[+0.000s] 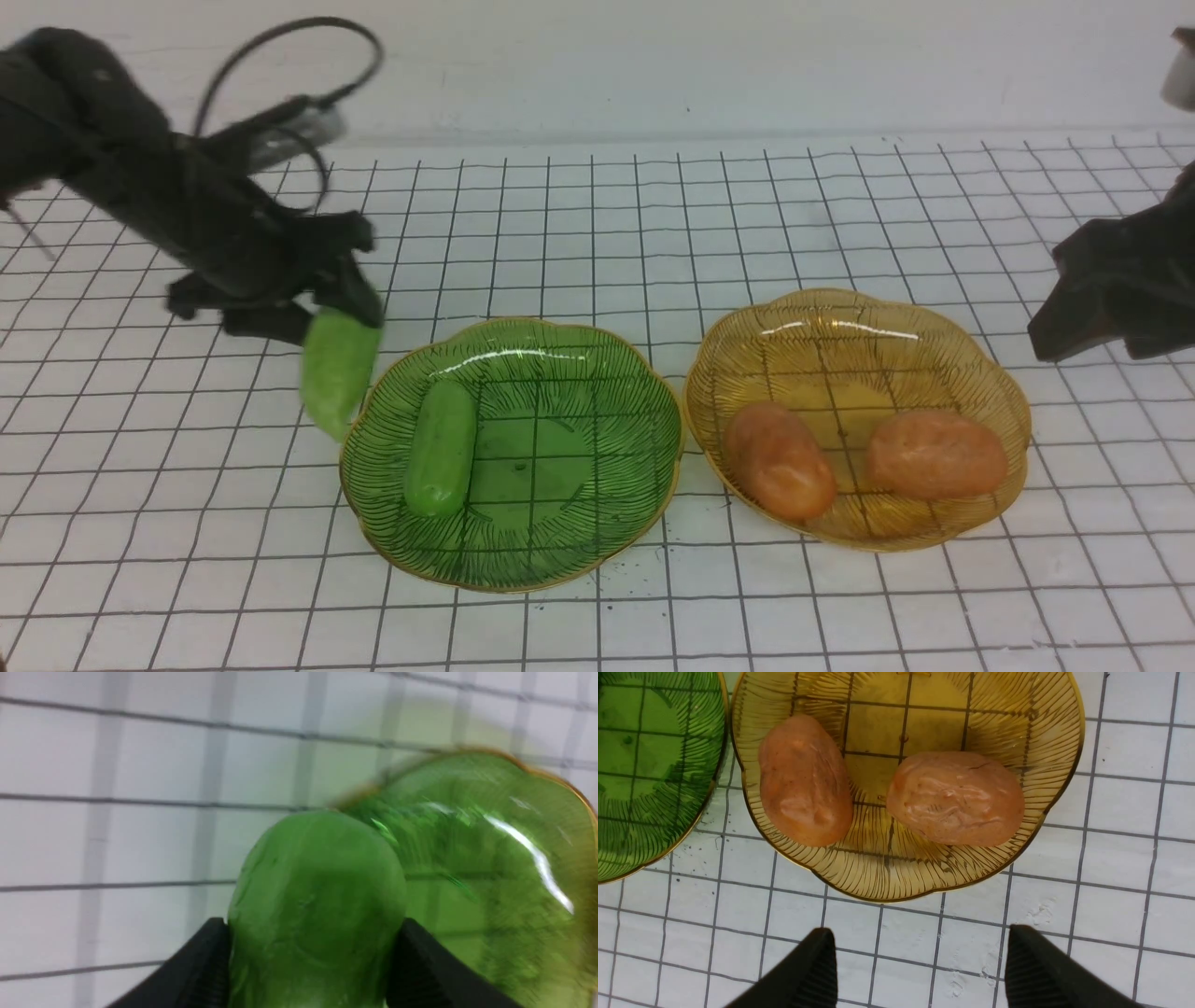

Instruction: Put different types of vegetables on the plate.

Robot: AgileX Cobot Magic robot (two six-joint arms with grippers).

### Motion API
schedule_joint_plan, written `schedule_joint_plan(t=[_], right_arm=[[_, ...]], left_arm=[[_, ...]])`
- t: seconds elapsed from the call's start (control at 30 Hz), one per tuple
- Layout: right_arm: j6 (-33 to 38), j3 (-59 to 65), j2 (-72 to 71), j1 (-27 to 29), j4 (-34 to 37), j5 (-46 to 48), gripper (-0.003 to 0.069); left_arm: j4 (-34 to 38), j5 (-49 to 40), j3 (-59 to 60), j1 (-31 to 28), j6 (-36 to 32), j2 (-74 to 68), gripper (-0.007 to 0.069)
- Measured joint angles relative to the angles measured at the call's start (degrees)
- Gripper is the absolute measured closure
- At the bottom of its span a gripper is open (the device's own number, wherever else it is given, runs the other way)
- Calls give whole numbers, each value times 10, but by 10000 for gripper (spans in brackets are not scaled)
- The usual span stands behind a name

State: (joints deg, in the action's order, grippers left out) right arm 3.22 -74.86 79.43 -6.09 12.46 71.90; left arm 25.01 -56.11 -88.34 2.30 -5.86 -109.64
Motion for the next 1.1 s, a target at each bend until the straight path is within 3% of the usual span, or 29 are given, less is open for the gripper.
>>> schedule_joint_plan(t=[0.2, 0.3, 0.47, 0.63, 0.77, 0.87, 1.1], right_arm=[[16, 0, -1, 0, 0, 0, 216], [33, 0, -9, 0, -1, 0, 220], [40, 10, -73, 0, -1, 0, 277], [43, 57, -202, 0, -8, 0, 441], [45, 126, -344, 0, -53, 2, 577], [40, 181, -435, 0, -76, -19, 634], [42, 440, -683, 0, -44, -381, 671]], left_arm=[[4, 40, 0, 89, -9, 0, 243], [4, 43, 0, 107, -9, -1, 238], [3, 43, 0, 120, -9, -17, 167], [2, 43, 0, 120, -9, -28, 146], [2, 39, -3, 120, -9, -28, 146], [2, 39, -4, 120, -9, -28, 146], [26, 24, -5, 120, -9, -28, 146]])
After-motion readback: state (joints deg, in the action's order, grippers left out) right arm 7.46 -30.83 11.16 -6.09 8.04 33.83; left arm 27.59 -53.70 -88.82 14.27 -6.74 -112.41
